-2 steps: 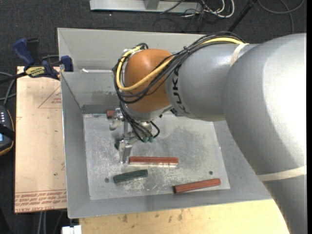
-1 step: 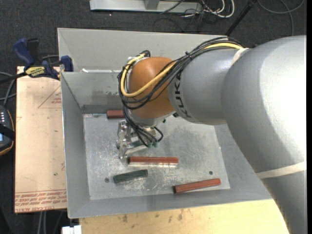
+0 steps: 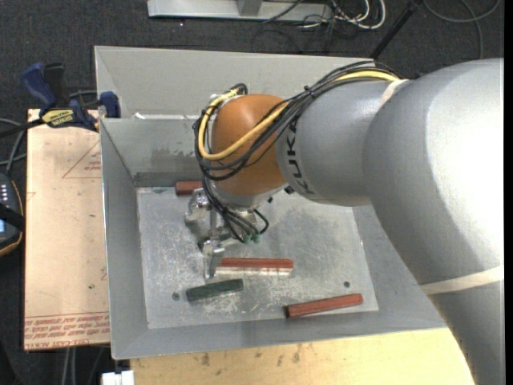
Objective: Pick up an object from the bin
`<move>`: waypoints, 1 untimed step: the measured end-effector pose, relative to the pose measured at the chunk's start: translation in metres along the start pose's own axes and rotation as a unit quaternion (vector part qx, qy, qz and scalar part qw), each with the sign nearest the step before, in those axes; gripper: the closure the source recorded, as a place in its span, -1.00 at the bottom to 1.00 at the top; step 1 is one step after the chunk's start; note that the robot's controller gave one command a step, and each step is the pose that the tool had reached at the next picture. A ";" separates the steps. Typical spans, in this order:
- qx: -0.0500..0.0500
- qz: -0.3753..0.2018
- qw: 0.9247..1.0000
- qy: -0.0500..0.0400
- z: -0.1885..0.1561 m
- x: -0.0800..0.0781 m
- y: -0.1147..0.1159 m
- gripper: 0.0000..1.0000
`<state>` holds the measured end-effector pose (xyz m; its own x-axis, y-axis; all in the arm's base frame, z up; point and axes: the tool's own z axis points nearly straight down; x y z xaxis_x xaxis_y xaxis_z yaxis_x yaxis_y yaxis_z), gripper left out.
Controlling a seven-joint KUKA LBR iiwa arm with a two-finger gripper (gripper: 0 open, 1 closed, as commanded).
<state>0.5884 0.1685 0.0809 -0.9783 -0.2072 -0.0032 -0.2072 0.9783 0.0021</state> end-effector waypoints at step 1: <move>0.000 0.000 1.000 0.000 0.000 0.000 0.000 -1.00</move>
Offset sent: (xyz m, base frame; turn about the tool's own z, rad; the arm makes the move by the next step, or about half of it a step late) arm 0.0006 -0.0594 -0.0109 -0.1204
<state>0.5885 0.1685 0.0809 -0.9783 -0.2072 -0.0038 -0.2072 0.9783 0.0023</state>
